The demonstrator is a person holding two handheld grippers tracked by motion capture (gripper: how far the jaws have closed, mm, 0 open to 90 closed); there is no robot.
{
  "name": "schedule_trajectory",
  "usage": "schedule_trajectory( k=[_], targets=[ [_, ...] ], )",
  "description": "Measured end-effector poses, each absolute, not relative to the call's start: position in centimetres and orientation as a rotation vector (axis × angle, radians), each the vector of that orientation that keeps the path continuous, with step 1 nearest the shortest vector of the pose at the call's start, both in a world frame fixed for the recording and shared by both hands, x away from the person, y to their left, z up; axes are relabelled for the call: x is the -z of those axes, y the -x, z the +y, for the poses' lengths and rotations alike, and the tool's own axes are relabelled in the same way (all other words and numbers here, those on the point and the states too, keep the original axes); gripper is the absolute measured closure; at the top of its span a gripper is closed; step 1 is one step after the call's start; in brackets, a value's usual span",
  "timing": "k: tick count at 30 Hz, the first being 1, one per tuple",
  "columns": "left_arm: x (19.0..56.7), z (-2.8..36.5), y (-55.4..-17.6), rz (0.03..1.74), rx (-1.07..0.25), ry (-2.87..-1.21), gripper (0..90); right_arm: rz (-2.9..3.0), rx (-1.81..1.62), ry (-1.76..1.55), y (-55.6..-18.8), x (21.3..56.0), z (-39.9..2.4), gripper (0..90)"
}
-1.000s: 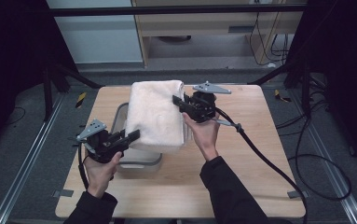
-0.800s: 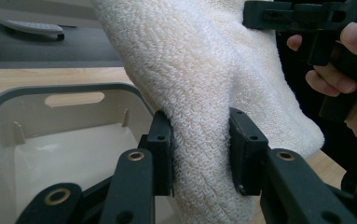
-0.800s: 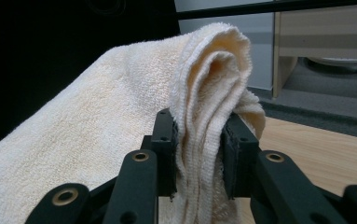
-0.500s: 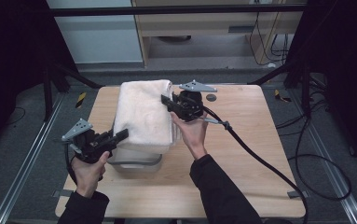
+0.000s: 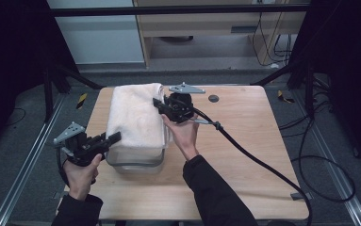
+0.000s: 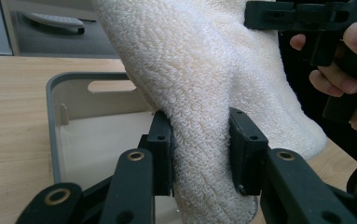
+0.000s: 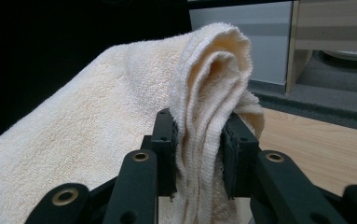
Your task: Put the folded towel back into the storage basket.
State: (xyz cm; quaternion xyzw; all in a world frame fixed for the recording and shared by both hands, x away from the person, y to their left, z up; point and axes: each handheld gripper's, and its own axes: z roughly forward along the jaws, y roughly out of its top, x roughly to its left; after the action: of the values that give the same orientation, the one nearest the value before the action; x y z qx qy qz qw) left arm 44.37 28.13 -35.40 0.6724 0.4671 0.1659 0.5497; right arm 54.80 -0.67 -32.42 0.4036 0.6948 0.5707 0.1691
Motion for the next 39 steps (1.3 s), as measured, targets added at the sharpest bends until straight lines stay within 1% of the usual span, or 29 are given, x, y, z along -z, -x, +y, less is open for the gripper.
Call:
schedule_trajectory(
  k=[22, 39],
  targets=[
    [38.8, 29.2, -46.1, 1.213, -0.377, -1.648, 64.8, 2.043, -1.542, -1.215, -57.0, 36.9, 1.9, 70.1],
    [40.9, 29.1, -47.3, 1.263, -0.37, -1.714, 64.8, 2.078, -1.457, -1.241, -57.8, 39.4, 2.8, 69.9]
  ],
)
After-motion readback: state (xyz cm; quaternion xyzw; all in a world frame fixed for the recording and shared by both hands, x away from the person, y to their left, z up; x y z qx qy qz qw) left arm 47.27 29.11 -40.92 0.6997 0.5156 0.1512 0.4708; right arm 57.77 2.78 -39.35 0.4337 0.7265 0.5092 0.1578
